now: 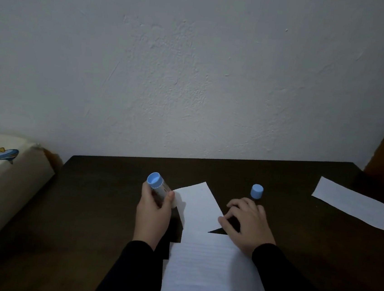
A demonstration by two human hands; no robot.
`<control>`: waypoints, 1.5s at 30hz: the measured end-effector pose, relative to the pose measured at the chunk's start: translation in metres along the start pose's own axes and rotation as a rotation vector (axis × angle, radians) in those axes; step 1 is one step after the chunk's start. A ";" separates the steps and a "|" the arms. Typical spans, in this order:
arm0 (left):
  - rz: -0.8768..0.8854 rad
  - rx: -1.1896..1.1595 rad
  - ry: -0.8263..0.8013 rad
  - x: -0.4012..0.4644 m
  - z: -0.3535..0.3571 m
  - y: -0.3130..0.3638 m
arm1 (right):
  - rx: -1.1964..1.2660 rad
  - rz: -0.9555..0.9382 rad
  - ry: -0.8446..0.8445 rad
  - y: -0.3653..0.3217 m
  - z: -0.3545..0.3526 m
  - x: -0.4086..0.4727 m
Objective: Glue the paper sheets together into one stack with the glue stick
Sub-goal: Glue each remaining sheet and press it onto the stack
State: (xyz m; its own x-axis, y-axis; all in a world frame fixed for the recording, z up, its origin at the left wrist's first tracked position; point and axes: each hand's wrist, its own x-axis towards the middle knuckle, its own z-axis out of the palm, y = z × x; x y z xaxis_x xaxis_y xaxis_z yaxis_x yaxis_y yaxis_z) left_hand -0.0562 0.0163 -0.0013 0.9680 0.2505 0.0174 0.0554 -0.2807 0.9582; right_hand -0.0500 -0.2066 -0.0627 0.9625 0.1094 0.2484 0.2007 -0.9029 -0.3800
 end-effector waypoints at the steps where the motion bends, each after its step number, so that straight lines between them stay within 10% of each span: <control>1: 0.004 -0.001 -0.006 -0.001 0.001 0.000 | 0.013 -0.035 -0.006 0.001 0.000 -0.001; 8: 0.001 0.023 -0.045 -0.005 0.006 0.000 | -0.049 -0.090 -0.258 -0.004 -0.003 0.004; 45: 0.223 0.128 -0.372 -0.038 0.058 0.008 | -0.061 -0.073 -0.140 0.000 -0.005 0.002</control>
State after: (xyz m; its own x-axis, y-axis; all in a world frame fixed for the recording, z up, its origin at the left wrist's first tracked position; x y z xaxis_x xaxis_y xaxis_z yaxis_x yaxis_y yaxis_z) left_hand -0.0779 -0.0494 -0.0113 0.9806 -0.1726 0.0928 -0.1569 -0.4080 0.8994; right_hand -0.0488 -0.2086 -0.0580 0.9626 0.2283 0.1455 0.2635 -0.9137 -0.3095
